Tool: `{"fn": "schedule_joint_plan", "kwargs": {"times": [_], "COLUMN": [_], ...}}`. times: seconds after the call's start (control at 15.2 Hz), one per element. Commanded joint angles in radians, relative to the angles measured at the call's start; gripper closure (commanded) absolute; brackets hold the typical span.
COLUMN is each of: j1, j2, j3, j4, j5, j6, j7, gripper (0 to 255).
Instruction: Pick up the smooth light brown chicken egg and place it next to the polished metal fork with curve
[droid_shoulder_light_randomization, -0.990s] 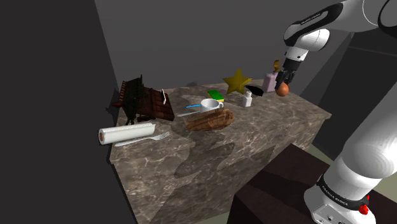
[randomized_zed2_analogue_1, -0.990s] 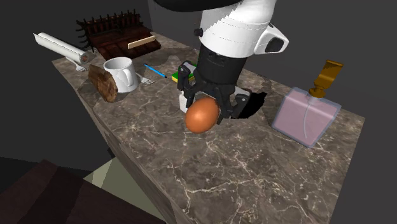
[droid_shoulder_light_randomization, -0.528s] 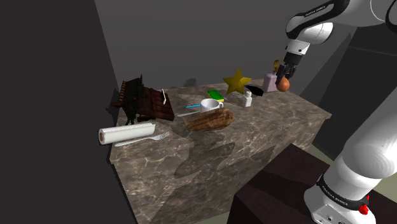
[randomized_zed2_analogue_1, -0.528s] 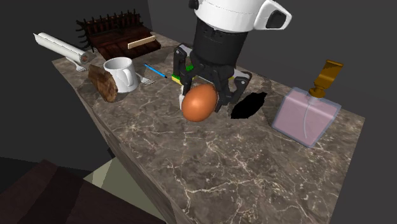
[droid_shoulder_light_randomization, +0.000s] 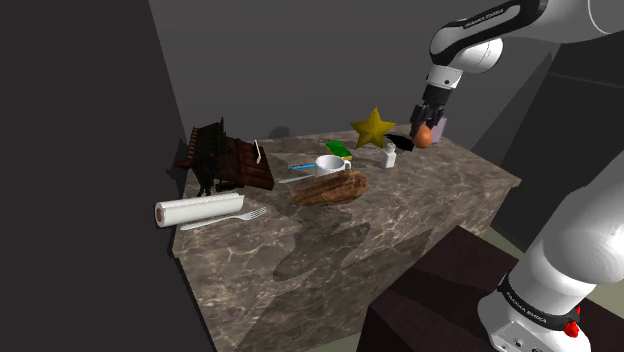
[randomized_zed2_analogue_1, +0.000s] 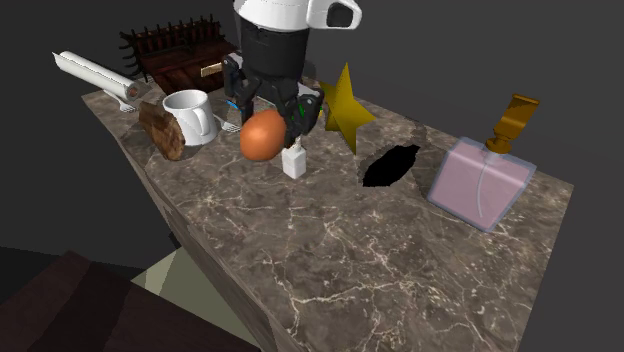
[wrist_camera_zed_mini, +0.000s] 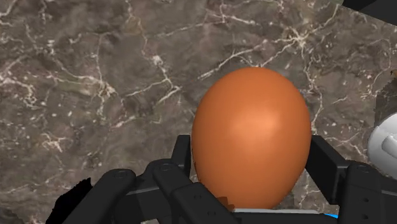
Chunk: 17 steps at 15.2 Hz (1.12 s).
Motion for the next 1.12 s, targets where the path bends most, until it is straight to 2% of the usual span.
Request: {"fn": "schedule_joint_plan", "kwargs": {"times": [0.0, 0.53, 1.06], "j1": [0.021, 0.108, 0.197], "j2": [-0.009, -0.005, 0.064], "j3": [0.03, 0.149, 0.254], "j4": [-0.003, -0.015, 0.046], "j5": [0.004, 0.033, 0.066], "j6": [0.004, 0.056, 0.096], "j7": [0.052, 0.238, 0.41], "gripper": [255, 255, 255]}}
